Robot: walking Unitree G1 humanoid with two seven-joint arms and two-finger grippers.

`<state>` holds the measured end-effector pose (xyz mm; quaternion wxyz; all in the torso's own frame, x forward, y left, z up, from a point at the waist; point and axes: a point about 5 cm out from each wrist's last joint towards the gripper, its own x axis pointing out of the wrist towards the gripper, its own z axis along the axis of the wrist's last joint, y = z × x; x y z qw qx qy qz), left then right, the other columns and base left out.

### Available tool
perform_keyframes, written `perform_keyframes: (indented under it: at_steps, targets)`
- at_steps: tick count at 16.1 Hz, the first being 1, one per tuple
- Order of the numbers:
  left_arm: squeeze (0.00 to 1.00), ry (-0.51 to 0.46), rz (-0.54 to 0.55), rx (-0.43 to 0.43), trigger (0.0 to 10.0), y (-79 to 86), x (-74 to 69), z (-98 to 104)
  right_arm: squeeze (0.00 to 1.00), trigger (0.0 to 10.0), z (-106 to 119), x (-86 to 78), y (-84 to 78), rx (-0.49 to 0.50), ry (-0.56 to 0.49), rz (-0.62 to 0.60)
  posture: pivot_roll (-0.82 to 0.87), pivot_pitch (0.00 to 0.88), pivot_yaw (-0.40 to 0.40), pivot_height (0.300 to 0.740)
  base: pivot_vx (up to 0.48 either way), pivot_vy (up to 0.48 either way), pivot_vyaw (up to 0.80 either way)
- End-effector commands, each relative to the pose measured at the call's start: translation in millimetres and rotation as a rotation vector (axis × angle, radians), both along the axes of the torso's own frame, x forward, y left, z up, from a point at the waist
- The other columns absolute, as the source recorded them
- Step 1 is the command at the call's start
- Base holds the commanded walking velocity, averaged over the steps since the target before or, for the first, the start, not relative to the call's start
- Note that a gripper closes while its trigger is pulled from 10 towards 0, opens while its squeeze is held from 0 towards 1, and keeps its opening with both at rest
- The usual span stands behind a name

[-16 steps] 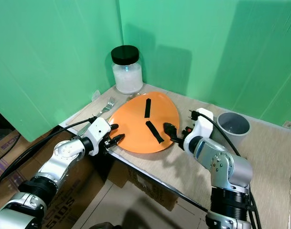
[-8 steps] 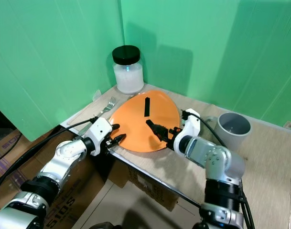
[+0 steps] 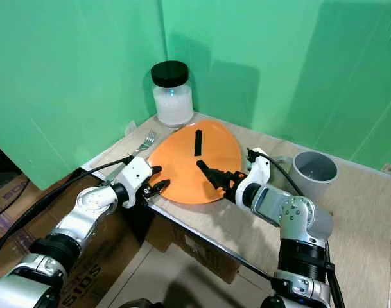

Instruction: Setting the table

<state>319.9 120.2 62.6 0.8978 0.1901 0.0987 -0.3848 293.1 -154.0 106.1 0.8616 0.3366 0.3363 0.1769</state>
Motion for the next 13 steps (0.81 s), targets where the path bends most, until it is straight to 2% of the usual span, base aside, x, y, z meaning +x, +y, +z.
perform_keyframes:
  at_steps: [1, 8, 11, 13]
  targets:
    - [0.00, 0.048, -0.001, 0.042, 10.0, 1.7, -4.0, -10, 0.00, 0.0, 6, 2.2, 3.8, 0.023, -0.031, 0.020, -0.13, 0.000, 0.087, 0.740, 0.000, 0.000, 0.00]
    - [0.00, 0.017, 0.023, 0.043, 10.0, 2.8, 3.1, -4, 0.00, 0.0, 12, 1.6, 1.2, 0.041, -0.086, 0.030, -0.13, 0.000, 0.100, 0.740, 0.000, 0.000, 0.00]
    - [0.00, -0.030, 0.072, -0.021, 10.0, 1.7, 10.2, 7, 0.00, 0.0, 15, 2.3, -1.6, 0.041, -0.096, 0.027, -0.13, 0.000, 0.102, 0.740, 0.000, 0.000, 0.00]
    - [0.00, -0.109, 0.072, -0.079, 10.0, -1.5, 18.2, 26, 0.00, 0.0, 17, 1.9, -2.8, 0.045, -0.114, 0.012, -0.13, 0.000, 0.109, 0.740, 0.000, 0.000, 0.00]
